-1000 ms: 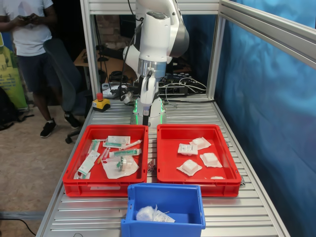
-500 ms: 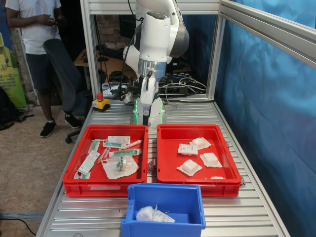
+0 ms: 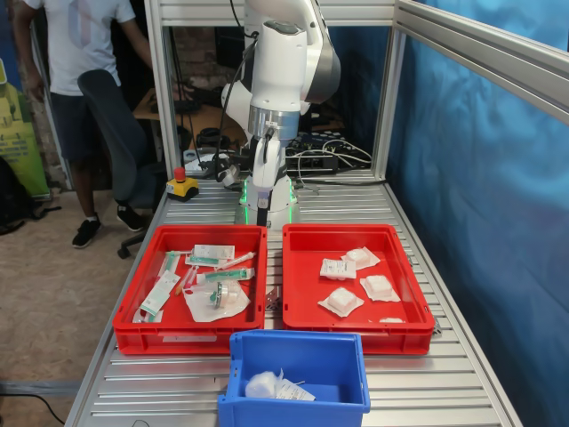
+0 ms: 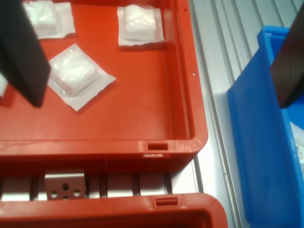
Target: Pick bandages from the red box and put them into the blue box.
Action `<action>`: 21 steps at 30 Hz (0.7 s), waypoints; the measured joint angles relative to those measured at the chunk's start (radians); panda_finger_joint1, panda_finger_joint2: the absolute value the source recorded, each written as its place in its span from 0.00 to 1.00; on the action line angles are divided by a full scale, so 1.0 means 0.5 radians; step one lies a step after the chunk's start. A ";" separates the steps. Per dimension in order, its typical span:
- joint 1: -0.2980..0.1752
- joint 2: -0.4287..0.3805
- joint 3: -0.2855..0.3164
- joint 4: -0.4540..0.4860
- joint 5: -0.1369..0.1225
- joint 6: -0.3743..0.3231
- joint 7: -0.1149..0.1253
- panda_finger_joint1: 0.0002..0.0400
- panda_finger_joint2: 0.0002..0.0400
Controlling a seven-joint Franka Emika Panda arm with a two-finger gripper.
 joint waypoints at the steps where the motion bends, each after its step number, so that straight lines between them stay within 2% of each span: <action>1: 0.000 0.000 0.000 0.000 0.000 0.000 0.000 1.00 1.00; 14: 0.014 0.000 0.000 -0.014 0.000 0.000 0.000 1.00 1.00; 21: 0.081 0.000 0.000 -0.090 0.006 0.000 0.000 1.00 1.00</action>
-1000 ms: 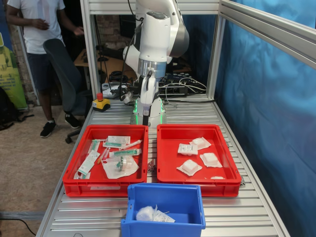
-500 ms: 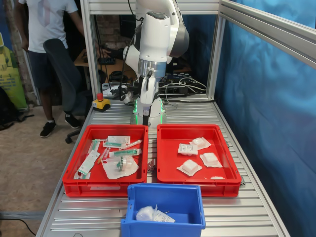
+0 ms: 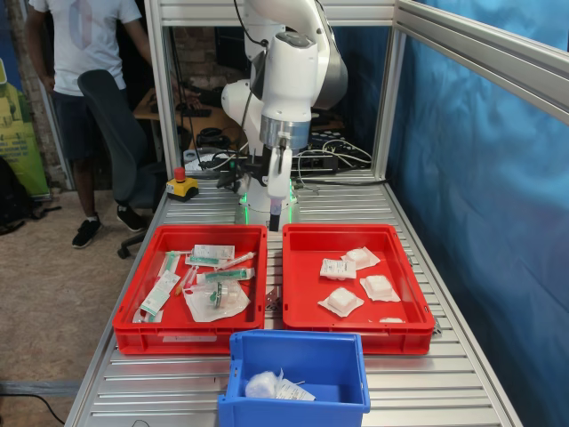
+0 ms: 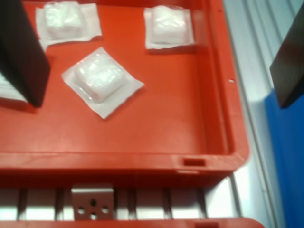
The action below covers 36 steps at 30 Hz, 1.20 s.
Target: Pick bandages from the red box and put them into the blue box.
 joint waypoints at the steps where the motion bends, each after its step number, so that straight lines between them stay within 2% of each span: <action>1: 0.019 0.000 0.001 -0.018 0.004 0.000 0.000 1.00 1.00; 6: 0.080 0.000 0.003 -0.063 0.064 0.000 0.000 1.00 1.00; 13: 0.156 0.000 0.009 -0.109 0.112 0.000 0.000 1.00 1.00; 18: 0.239 0.014 0.031 -0.150 0.177 0.028 0.016 1.00 1.00; 23: 0.289 0.059 0.044 -0.161 0.213 0.120 0.072 1.00 1.00; 24: 0.309 0.087 0.048 -0.162 0.222 0.173 0.104 1.00 1.00; 29: 0.364 0.198 0.060 -0.163 0.235 0.323 0.177 1.00 1.00; 30: 0.391 0.262 0.063 -0.164 0.237 0.390 0.200 1.00 1.00; 36: 0.433 0.370 0.067 -0.165 0.241 0.478 0.230 1.00 1.00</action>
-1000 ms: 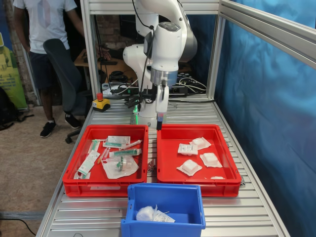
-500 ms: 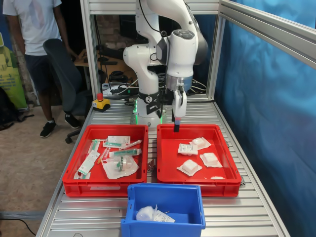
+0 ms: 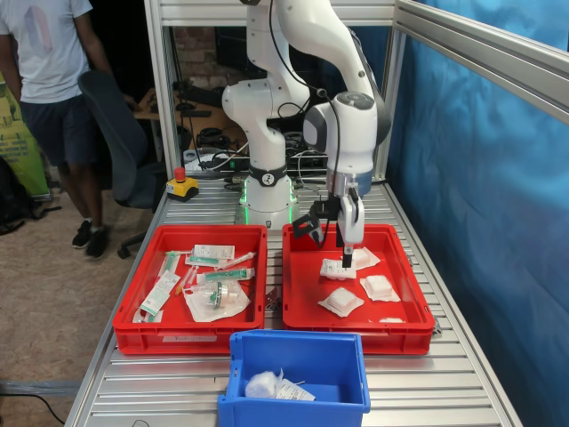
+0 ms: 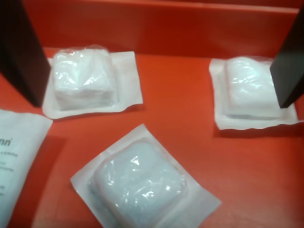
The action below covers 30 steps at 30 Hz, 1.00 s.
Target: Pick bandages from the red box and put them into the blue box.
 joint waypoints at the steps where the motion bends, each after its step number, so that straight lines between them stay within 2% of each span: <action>1: 0.008 0.020 0.001 -0.001 0.001 0.014 0.005 1.00 1.00; 7: 0.075 0.153 0.010 -0.015 0.004 0.090 0.035 1.00 1.00; 21: 0.168 0.220 0.028 -0.021 0.009 0.123 0.049 1.00 1.00; 30: 0.203 0.292 0.033 -0.021 0.013 0.271 0.051 1.00 1.00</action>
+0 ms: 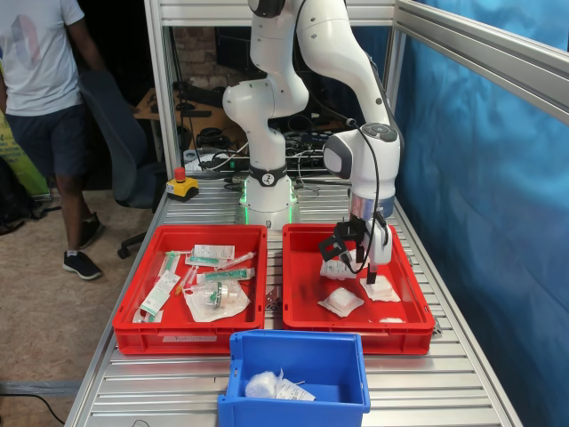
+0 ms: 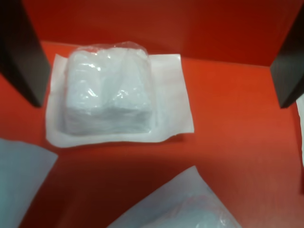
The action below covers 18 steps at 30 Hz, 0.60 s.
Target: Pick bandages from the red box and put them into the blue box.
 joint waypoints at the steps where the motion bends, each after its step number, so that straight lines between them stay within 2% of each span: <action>1: 0.002 0.008 0.000 0.000 0.000 0.014 0.000 1.00 1.00; 5: 0.017 0.060 0.000 0.000 0.003 0.076 0.001 1.00 1.00; 18: 0.081 0.176 0.001 0.013 0.006 0.121 0.001 1.00 1.00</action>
